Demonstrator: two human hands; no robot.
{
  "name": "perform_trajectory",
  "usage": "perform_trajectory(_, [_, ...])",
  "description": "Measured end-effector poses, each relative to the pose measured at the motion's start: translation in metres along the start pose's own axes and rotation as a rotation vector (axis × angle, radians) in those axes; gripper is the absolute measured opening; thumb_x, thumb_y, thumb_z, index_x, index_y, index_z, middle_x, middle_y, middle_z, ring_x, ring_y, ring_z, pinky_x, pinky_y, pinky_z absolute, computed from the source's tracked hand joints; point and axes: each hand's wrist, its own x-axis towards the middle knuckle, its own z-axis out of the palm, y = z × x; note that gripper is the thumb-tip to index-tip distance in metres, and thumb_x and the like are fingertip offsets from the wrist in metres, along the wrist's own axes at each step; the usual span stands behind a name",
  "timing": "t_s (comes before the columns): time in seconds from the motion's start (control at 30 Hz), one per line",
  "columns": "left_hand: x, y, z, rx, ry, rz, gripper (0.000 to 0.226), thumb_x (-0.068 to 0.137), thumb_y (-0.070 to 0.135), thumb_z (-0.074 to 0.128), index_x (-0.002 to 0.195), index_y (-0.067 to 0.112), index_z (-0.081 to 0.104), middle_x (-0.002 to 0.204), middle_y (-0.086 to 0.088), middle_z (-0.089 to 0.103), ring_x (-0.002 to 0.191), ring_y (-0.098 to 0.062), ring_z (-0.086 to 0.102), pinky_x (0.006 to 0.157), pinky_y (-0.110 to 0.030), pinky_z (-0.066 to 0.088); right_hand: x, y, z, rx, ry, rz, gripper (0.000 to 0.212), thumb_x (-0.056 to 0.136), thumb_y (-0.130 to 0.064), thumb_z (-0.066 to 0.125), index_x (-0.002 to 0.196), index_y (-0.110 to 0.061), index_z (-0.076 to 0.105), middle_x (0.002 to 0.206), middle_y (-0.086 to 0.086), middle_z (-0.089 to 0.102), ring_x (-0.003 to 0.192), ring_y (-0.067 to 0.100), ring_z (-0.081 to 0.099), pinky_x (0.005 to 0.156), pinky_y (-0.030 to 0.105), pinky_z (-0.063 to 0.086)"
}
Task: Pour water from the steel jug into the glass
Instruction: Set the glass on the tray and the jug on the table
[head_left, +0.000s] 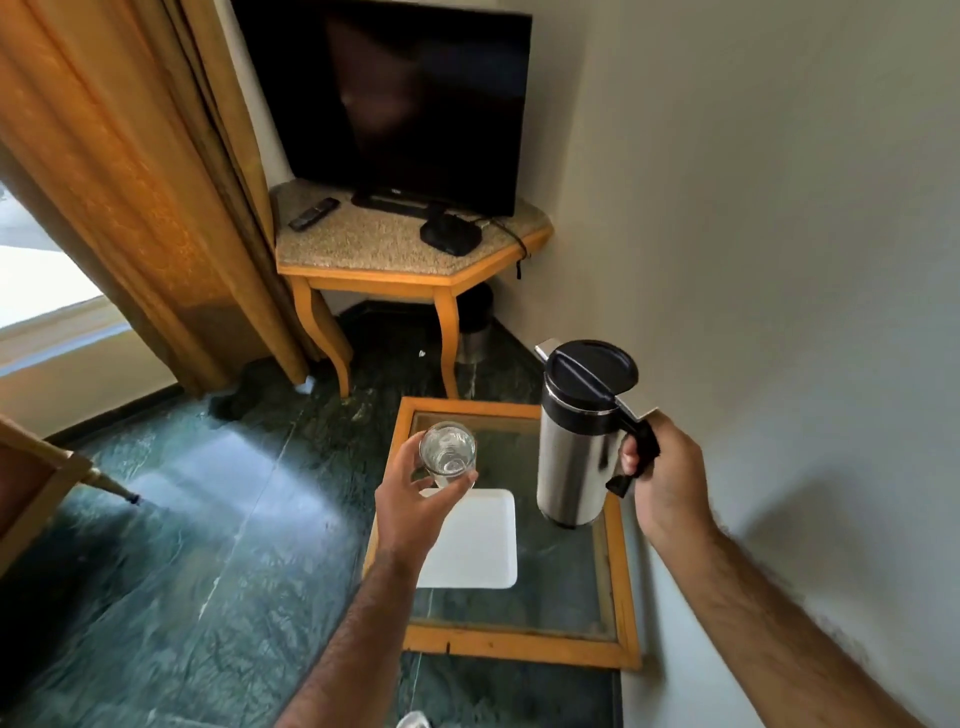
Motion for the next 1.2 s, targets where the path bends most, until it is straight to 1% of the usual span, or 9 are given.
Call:
perform_trajectory(0.13, [0.001, -0.039, 0.01, 0.037, -0.002, -0.021, 0.067, 0.073, 0.03, 0.096, 0.131, 0.034, 0.061, 0.124, 0.008, 0.071, 0.112, -0.013, 0.07, 0.089, -0.029, 0.061, 0.014, 0.042, -0.022, 0.088, 0.034, 0.039, 0.028, 0.084, -0.027, 0.059, 0.056, -0.025, 0.063, 0.052, -0.001, 0.052, 0.05, 0.014, 0.041, 0.056, 0.031, 0.034])
perform_trajectory(0.27, [0.014, -0.089, 0.024, 0.065, -0.006, -0.039, 0.066, 0.073, 0.018, 0.096, 0.13, 0.022, 0.063, 0.123, 0.0, 0.072, 0.114, -0.017, 0.07, 0.086, -0.018, 0.061, 0.036, 0.09, -0.042, 0.095, 0.065, 0.046, 0.042, 0.087, -0.022, 0.047, 0.046, -0.025, 0.055, 0.047, -0.003, 0.049, 0.051, 0.018, 0.04, 0.06, 0.034, 0.035])
perform_trajectory(0.37, [0.022, -0.126, 0.037, 0.06, -0.013, -0.046, 0.064, 0.072, 0.016, 0.097, 0.126, 0.024, 0.065, 0.119, 0.003, 0.072, 0.112, -0.012, 0.07, 0.083, -0.014, 0.059, 0.05, 0.126, -0.054, 0.12, 0.104, 0.065, 0.044, 0.086, -0.021, 0.043, 0.043, -0.025, 0.052, 0.045, -0.003, 0.049, 0.05, 0.018, 0.043, 0.059, 0.033, 0.037])
perform_trajectory(0.43, [0.028, -0.155, 0.046, 0.068, -0.027, -0.058, 0.062, 0.071, 0.018, 0.097, 0.124, 0.028, 0.064, 0.116, 0.01, 0.072, 0.111, -0.009, 0.069, 0.082, -0.016, 0.06, 0.06, 0.153, -0.062, 0.144, 0.135, 0.062, 0.047, 0.088, -0.017, 0.041, 0.042, -0.025, 0.051, 0.045, -0.002, 0.049, 0.05, 0.019, 0.043, 0.06, 0.032, 0.036])
perform_trajectory(0.63, [0.038, -0.232, 0.068, 0.134, -0.049, -0.106, 0.064, 0.066, 0.026, 0.095, 0.12, 0.033, 0.063, 0.115, 0.014, 0.07, 0.112, -0.01, 0.069, 0.079, -0.019, 0.063, 0.08, 0.216, -0.08, 0.25, 0.148, 0.115, 0.042, 0.082, -0.017, 0.045, 0.042, -0.026, 0.055, 0.045, -0.002, 0.048, 0.05, 0.019, 0.042, 0.055, 0.026, 0.038])
perform_trajectory(0.77, [0.04, -0.276, 0.076, 0.174, -0.066, -0.144, 0.063, 0.064, 0.029, 0.093, 0.118, 0.041, 0.063, 0.113, 0.023, 0.071, 0.109, -0.001, 0.069, 0.085, -0.028, 0.065, 0.086, 0.255, -0.091, 0.247, 0.166, 0.11, 0.054, 0.092, -0.011, 0.038, 0.045, -0.026, 0.061, 0.046, -0.003, 0.049, 0.05, 0.017, 0.044, 0.055, 0.026, 0.039])
perform_trajectory(0.83, [0.041, -0.291, 0.076, 0.205, -0.082, -0.163, 0.065, 0.066, 0.023, 0.094, 0.121, 0.04, 0.063, 0.114, 0.026, 0.07, 0.111, 0.0, 0.069, 0.09, -0.032, 0.065, 0.087, 0.269, -0.094, 0.267, 0.162, 0.115, 0.055, 0.095, -0.011, 0.036, 0.049, -0.026, 0.063, 0.046, -0.002, 0.05, 0.048, 0.016, 0.045, 0.055, 0.027, 0.037])
perform_trajectory(0.97, [0.048, -0.319, 0.076, 0.254, -0.146, -0.179, 0.07, 0.069, 0.011, 0.096, 0.127, 0.031, 0.063, 0.118, 0.015, 0.072, 0.119, -0.009, 0.067, 0.098, -0.039, 0.062, 0.091, 0.292, -0.099, 0.242, 0.143, 0.09, 0.044, 0.089, -0.016, 0.044, 0.052, -0.026, 0.065, 0.05, -0.005, 0.054, 0.048, 0.014, 0.045, 0.053, 0.024, 0.04])
perform_trajectory(1.2, [0.054, -0.346, 0.081, 0.296, -0.184, -0.197, 0.071, 0.07, 0.013, 0.096, 0.13, 0.026, 0.061, 0.121, 0.008, 0.07, 0.118, -0.013, 0.066, 0.096, -0.032, 0.062, 0.096, 0.314, -0.101, 0.275, 0.184, 0.115, 0.031, 0.084, -0.015, 0.046, 0.059, -0.021, 0.062, 0.051, -0.001, 0.052, 0.047, 0.015, 0.043, 0.051, 0.025, 0.038])
